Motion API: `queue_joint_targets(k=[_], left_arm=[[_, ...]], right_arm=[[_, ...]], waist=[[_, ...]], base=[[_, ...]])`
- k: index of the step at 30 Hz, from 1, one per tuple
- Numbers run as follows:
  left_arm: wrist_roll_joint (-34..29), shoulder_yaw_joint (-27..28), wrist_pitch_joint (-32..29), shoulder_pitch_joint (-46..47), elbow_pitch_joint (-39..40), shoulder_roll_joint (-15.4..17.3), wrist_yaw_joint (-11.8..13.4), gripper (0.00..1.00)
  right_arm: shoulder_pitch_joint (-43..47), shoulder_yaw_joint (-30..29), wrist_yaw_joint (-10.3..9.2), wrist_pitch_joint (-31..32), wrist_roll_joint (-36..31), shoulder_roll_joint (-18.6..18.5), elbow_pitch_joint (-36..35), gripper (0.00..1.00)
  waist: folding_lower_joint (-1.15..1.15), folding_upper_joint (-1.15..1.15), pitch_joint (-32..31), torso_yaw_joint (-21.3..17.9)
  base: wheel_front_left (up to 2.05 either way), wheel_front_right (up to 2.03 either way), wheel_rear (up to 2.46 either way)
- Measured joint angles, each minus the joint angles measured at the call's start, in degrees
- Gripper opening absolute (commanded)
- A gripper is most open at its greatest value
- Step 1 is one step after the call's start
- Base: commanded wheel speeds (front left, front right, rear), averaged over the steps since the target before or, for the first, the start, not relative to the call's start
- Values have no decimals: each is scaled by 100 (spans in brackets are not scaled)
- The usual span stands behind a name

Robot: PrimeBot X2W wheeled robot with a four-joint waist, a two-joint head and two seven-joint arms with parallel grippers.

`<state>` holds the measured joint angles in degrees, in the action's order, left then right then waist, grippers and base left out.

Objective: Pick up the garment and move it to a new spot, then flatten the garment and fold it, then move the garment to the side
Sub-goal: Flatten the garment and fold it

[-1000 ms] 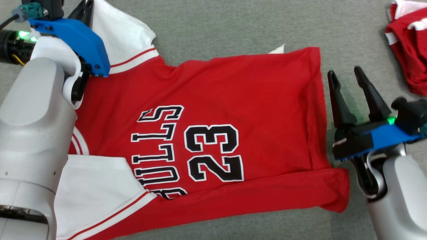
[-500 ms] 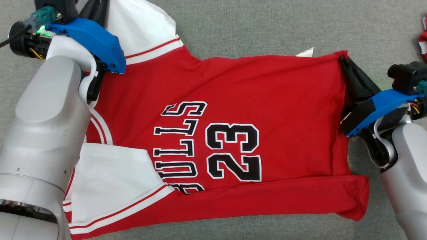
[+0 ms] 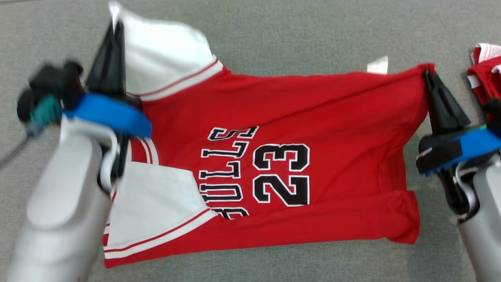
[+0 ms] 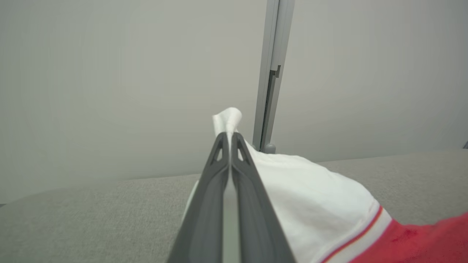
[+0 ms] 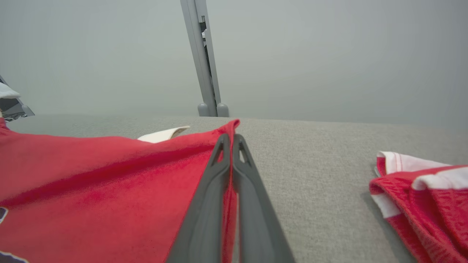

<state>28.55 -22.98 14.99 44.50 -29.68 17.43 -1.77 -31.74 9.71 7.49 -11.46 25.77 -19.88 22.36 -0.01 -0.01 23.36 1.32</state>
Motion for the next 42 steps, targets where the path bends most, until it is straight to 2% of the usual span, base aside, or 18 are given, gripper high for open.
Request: queue_joint_targets(k=[5, 10, 15, 23, 24, 25, 26, 29, 31, 34, 35, 38, 42], left_arm=[[-21, 344, 0, -1582, 1166, 83, 385, 0], [255, 382, -27, -2846, 1638, 43, 567, 0], [497, 356, -219, -3579, 1730, -15, 678, 0], [766, 278, -459, -4056, 1433, -83, 692, 0], [776, 248, -482, -4097, 1380, -104, 694, 9], [777, 226, -492, -4122, 1338, -111, 694, 41], [778, 208, -513, -4125, 1303, -129, 697, 100], [701, 194, -388, -4118, 1236, -147, 744, 100], [516, 231, -207, -4075, 1291, -157, 875, 100], [313, 357, -63, -4027, 1521, -201, 988, 100], [70, 401, -21, -3981, 1764, -199, 1062, 100], [-339, 492, -9, -3966, 2203, -198, 1185, 100], [-699, 537, 0, -4063, 2514, -170, 1210, 100]], right_arm=[[630, -66, 0, -48, 123, 49, -163, 0], [1240, -130, 0, -48, 257, 145, -298, 0], [1812, -271, 0, -41, 304, 263, -389, 0], [2542, -467, 0, -8, 303, 593, -439, 0], [2599, -472, 0, -3, 280, 636, -430, 50], [2637, -506, 0, -4, 257, 677, -417, 91], [2672, -536, 0, -5, 224, 693, -400, 100], [2774, -633, -1, -76, 26, 776, -442, 100], [2861, -728, -1, -140, -169, 868, -626, 100], [2984, -904, 0, -216, -494, 1034, -1061, 100], [3077, -1058, 0, -236, -738, 1155, -1406, 100], [3178, -1221, 0, -212, -1077, 1282, -1871, 100], [3340, -1271, 0, 10, -1359, 1426, -2377, 100]], waist=[[0, 0, -199, 70], [0, 0, -368, 130], [0, 0, -518, 176], [0, 0, -752, 180], [0, 0, -787, 176], [1, 0, -820, 174], [0, 0, -853, 179], [1, 0, -934, 182], [1, 0, -989, 176], [1, 0, -1060, 134], [1, 0, -1107, 88], [1, 0, -1186, 13], [1, 0, -1323, -77]], base=[[0, 0, 0], [0, 0, 0], [0, 0, 0], [0, 0, 0], [0, 0, 0], [0, 0, 0], [0, 0, 0], [0, 0, 0], [0, 0, 0], [0, 0, 0], [0, 0, 0], [0, 0, 0], [0, 0, 0]])
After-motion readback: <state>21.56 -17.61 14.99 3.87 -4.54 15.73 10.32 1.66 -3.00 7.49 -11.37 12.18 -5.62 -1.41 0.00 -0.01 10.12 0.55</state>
